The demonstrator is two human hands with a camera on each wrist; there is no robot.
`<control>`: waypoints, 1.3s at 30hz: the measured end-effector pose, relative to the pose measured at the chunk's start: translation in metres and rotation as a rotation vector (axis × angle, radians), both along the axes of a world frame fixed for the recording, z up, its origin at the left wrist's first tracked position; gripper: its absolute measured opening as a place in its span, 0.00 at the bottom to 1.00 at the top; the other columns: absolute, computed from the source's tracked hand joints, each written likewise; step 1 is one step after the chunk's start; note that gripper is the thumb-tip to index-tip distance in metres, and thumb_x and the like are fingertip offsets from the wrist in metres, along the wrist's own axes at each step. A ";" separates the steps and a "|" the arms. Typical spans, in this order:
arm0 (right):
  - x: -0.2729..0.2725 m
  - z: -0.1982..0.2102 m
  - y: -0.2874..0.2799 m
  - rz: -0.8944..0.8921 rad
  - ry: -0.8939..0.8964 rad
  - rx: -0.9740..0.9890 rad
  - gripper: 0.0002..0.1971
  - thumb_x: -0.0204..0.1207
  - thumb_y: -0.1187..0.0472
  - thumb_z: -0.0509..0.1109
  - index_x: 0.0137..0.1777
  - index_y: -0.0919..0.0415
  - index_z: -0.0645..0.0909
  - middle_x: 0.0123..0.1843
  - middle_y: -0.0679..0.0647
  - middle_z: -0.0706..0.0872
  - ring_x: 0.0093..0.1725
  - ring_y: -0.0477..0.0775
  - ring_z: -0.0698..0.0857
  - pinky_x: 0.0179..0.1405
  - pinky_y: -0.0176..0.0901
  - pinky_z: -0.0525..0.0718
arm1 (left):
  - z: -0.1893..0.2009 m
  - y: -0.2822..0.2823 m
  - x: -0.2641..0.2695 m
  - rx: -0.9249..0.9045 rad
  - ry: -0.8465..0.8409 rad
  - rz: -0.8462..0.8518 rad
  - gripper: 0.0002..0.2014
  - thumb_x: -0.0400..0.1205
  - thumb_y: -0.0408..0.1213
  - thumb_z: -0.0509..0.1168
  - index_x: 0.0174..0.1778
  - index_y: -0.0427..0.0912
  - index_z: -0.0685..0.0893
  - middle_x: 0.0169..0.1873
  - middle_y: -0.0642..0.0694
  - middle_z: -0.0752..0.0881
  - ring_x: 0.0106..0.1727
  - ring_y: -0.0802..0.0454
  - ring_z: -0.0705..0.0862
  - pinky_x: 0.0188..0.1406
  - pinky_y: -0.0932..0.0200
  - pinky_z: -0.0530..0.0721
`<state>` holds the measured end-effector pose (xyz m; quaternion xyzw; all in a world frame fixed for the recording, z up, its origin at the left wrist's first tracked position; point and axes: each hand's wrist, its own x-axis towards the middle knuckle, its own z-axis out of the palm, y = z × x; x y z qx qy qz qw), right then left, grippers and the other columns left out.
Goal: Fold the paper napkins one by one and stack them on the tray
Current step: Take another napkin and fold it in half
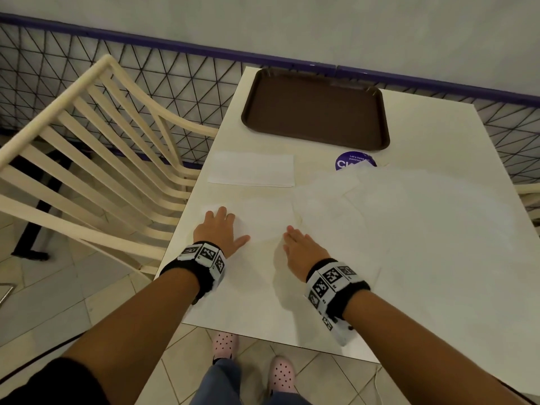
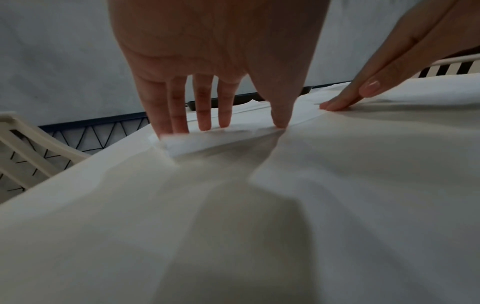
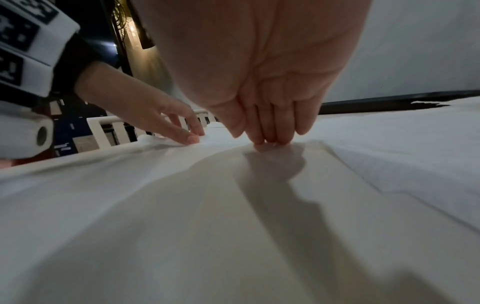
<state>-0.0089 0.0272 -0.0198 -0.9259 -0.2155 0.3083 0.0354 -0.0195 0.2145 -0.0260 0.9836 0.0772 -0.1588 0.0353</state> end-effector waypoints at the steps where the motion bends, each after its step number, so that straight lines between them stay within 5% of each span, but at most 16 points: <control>1: 0.001 0.001 0.002 -0.008 0.005 0.007 0.24 0.87 0.64 0.42 0.82 0.64 0.49 0.85 0.56 0.45 0.84 0.52 0.49 0.82 0.43 0.47 | 0.002 -0.003 -0.002 0.026 -0.022 -0.023 0.31 0.81 0.59 0.55 0.75 0.43 0.64 0.72 0.46 0.65 0.70 0.46 0.68 0.61 0.53 0.76; 7: 0.008 0.000 0.009 -0.030 -0.031 -0.038 0.21 0.85 0.64 0.48 0.78 0.65 0.61 0.82 0.57 0.59 0.77 0.60 0.66 0.76 0.49 0.66 | -0.007 -0.058 -0.033 -0.001 -0.128 -0.361 0.24 0.87 0.47 0.45 0.79 0.41 0.60 0.74 0.45 0.65 0.72 0.46 0.66 0.68 0.54 0.68; 16: 0.016 -0.001 0.011 0.019 -0.050 -0.084 0.17 0.82 0.66 0.50 0.69 0.67 0.71 0.71 0.59 0.72 0.68 0.63 0.75 0.67 0.52 0.75 | -0.012 -0.025 -0.052 -0.009 -0.123 -0.110 0.20 0.88 0.42 0.44 0.72 0.38 0.68 0.68 0.44 0.70 0.65 0.46 0.72 0.60 0.56 0.74; 18: 0.016 0.000 0.011 0.034 -0.078 -0.090 0.17 0.84 0.65 0.50 0.68 0.67 0.72 0.69 0.59 0.74 0.68 0.62 0.76 0.65 0.52 0.75 | -0.012 -0.008 -0.060 -0.032 -0.175 -0.041 0.18 0.87 0.39 0.48 0.63 0.35 0.78 0.59 0.42 0.77 0.56 0.45 0.78 0.49 0.54 0.79; 21: 0.017 0.005 0.014 0.067 -0.147 -0.113 0.17 0.84 0.64 0.50 0.66 0.66 0.75 0.67 0.59 0.77 0.67 0.62 0.77 0.64 0.51 0.77 | -0.010 0.010 -0.074 0.066 -0.234 0.031 0.10 0.79 0.33 0.63 0.37 0.32 0.86 0.37 0.39 0.83 0.34 0.42 0.83 0.28 0.54 0.81; 22: 0.018 0.007 0.017 0.082 -0.168 -0.120 0.17 0.85 0.63 0.51 0.66 0.67 0.76 0.67 0.60 0.78 0.67 0.62 0.78 0.63 0.50 0.77 | -0.006 0.014 -0.076 0.070 -0.201 0.057 0.10 0.79 0.33 0.64 0.37 0.31 0.86 0.39 0.38 0.83 0.37 0.40 0.83 0.33 0.52 0.82; 25: 0.022 0.015 0.020 0.122 -0.179 -0.132 0.17 0.85 0.60 0.51 0.67 0.66 0.74 0.67 0.61 0.77 0.67 0.61 0.77 0.61 0.48 0.77 | 0.007 0.019 -0.068 0.152 -0.091 0.091 0.19 0.86 0.43 0.50 0.62 0.35 0.79 0.62 0.41 0.77 0.62 0.43 0.76 0.59 0.52 0.74; 30: 0.025 0.020 0.025 0.186 -0.200 -0.119 0.19 0.83 0.56 0.56 0.70 0.64 0.70 0.66 0.61 0.77 0.64 0.62 0.78 0.56 0.48 0.78 | 0.013 0.018 -0.031 0.015 0.058 -0.175 0.30 0.85 0.48 0.55 0.80 0.40 0.54 0.80 0.45 0.56 0.80 0.47 0.57 0.76 0.55 0.62; 35: 0.030 0.018 0.033 0.203 -0.184 -0.112 0.21 0.82 0.55 0.59 0.72 0.64 0.69 0.67 0.62 0.77 0.66 0.63 0.77 0.60 0.49 0.76 | 0.006 0.016 -0.010 -0.043 0.110 -0.218 0.34 0.85 0.46 0.56 0.82 0.44 0.46 0.77 0.44 0.59 0.76 0.46 0.62 0.69 0.54 0.71; 39: 0.030 0.012 0.039 0.223 -0.226 -0.114 0.21 0.82 0.54 0.57 0.70 0.66 0.69 0.66 0.63 0.77 0.65 0.63 0.77 0.65 0.48 0.70 | 0.000 0.013 -0.002 0.126 0.062 -0.265 0.29 0.84 0.32 0.55 0.81 0.42 0.52 0.72 0.39 0.64 0.68 0.43 0.69 0.58 0.58 0.78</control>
